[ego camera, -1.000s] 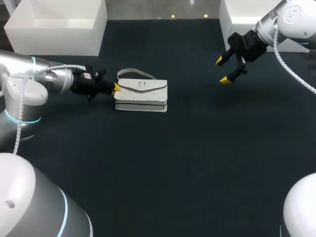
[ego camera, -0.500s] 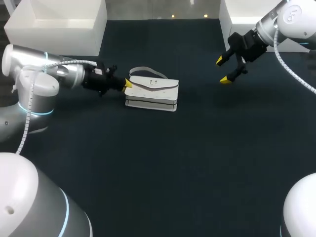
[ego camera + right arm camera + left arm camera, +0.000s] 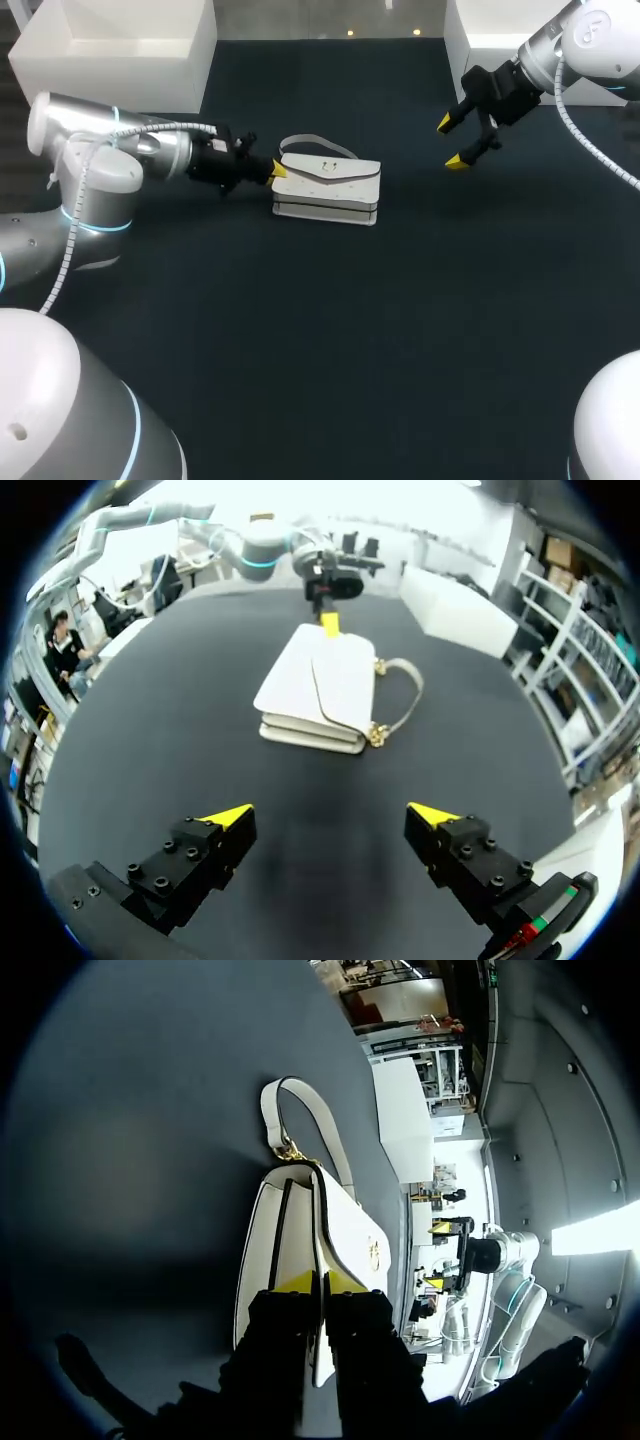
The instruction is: Pick up the bag, open it, inspect its contents, close it, and place it on the opposite side
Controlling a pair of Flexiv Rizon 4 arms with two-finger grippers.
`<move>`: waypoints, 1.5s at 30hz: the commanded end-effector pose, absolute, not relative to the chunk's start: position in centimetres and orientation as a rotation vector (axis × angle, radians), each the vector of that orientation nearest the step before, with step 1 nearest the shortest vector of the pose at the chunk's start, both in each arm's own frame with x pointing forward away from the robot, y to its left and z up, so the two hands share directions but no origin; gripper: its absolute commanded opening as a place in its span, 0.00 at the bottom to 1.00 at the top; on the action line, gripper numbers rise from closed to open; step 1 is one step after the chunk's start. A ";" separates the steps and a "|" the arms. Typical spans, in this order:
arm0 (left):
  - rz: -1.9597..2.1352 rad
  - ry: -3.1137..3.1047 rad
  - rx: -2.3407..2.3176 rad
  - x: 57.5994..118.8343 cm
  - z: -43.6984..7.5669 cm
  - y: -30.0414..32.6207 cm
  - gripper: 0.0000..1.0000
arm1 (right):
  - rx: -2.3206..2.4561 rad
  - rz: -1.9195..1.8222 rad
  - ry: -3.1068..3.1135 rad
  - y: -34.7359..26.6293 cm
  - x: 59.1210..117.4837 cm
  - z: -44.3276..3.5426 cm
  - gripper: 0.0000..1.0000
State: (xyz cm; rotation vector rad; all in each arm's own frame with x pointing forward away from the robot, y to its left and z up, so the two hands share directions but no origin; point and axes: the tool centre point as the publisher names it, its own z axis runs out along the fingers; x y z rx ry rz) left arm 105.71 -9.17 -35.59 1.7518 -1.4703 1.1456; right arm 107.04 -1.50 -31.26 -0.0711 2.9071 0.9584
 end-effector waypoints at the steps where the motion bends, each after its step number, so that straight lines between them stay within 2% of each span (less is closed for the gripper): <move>1: 1.146 -1.469 1.752 105.7 -35.8 -9.5 0.00 | -0.073 0.962 2.908 -1.5 107.1 -31.3 1.00; 4: 1.138 -1.479 1.748 105.5 -35.7 -9.4 0.00 | -0.073 0.962 2.908 -1.5 107.1 -31.3 1.00; 6: 1.128 -1.489 1.746 105.3 -35.5 -9.0 0.30 | -0.073 0.962 2.908 -1.5 107.1 -31.3 1.00; 8: 1.108 -1.499 1.743 105.2 -35.3 -8.6 0.44 | -0.073 0.962 2.908 -1.5 107.1 -31.3 1.00; 10: 1.084 -1.519 1.739 105.2 -35.1 -8.3 0.48 | -0.073 0.962 2.908 -1.5 107.1 -31.3 1.00; 17: 0.977 -1.555 1.681 105.3 -34.6 -7.3 0.45 | -0.073 0.962 2.908 -1.5 107.1 -31.3 1.00; 20: 0.928 -1.571 1.651 105.5 -34.5 -6.8 0.40 | -0.073 0.962 2.908 -1.5 107.1 -31.3 1.00; 25: 0.825 -1.590 1.528 106.3 -34.8 -6.3 0.42 | -0.073 0.962 2.908 -1.5 107.1 -31.3 1.00; 32: 0.716 -1.636 1.419 107.1 -35.2 -7.0 0.38 | -0.073 0.962 2.908 -1.5 107.1 -31.3 1.00; 45: 0.658 -1.710 1.364 107.1 -35.1 -8.7 0.20 | -0.073 0.962 2.908 -1.5 107.1 -31.3 1.00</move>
